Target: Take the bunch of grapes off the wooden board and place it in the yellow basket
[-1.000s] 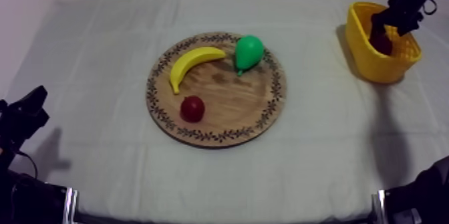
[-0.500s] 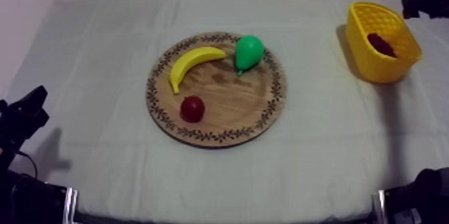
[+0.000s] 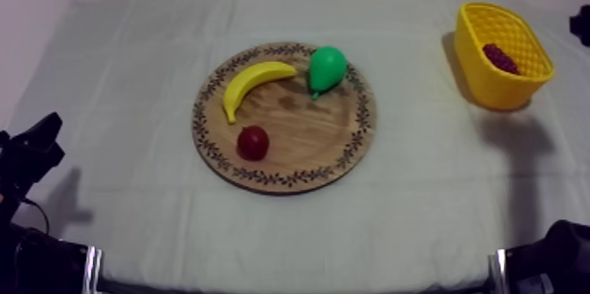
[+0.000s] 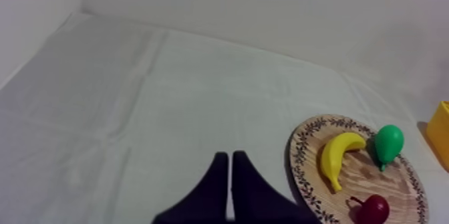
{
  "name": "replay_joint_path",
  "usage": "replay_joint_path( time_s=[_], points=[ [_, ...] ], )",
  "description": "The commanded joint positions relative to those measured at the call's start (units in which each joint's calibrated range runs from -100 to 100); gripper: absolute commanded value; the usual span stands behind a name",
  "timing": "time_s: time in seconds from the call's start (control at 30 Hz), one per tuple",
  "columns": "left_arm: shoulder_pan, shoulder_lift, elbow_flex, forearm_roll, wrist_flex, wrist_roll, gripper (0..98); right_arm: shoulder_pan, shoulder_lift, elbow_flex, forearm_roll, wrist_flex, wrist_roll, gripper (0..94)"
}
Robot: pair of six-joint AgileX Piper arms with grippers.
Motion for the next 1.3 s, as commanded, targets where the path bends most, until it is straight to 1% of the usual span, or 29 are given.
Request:
replay_joint_path(
  time_s=[0.0, 0.17, 0.33, 0.57, 0.7, 0.93, 1.13, 1.27],
  points=[
    [0.0, 0.0, -0.03, -0.03, -0.05, -0.01, 0.1, -0.3, -10.46, 7.77, 0.33, -2.53, -0.75, 47.3],
    [0.0, 0.0, -0.03, -0.03, -0.05, -0.01, 0.1, -1.37, -21.4, 19.17, 0.97, -8.02, -1.41, 43.6],
    [0.0, 0.0, -0.03, -0.03, -0.05, -0.01, 0.1, -2.87, -30.9, 27.82, 1.23, -9.76, -1.87, 40.9],
    [0.0, 0.0, -0.03, -0.03, -0.05, -0.01, 0.1, -5.55, -41.18, 36.19, 1.73, -7.94, -3.06, 36.0],
    [0.0, 0.0, -0.03, -0.03, -0.05, -0.01, 0.1, -6.26, -46.47, 40.02, 1.37, -6.37, -3.42, 31.8],
    [0.0, 0.0, -0.03, -0.03, -0.05, -0.01, 0.1, -6.61, -53.34, 44.97, 0.17, -3.8, -3.57, 20.9],
    [0.0, 0.0, -0.03, -0.03, -0.05, -0.01, 0.1, -6.81, -55.87, 46.26, -0.49, -2.11, -5.11, 10.0],
    [0.0, 0.0, -0.03, -0.03, -0.05, -0.01, 0.1, -7.41, -56.19, 46.69, -0.41, -1.33, -6.36, 3.0]
  ],
)
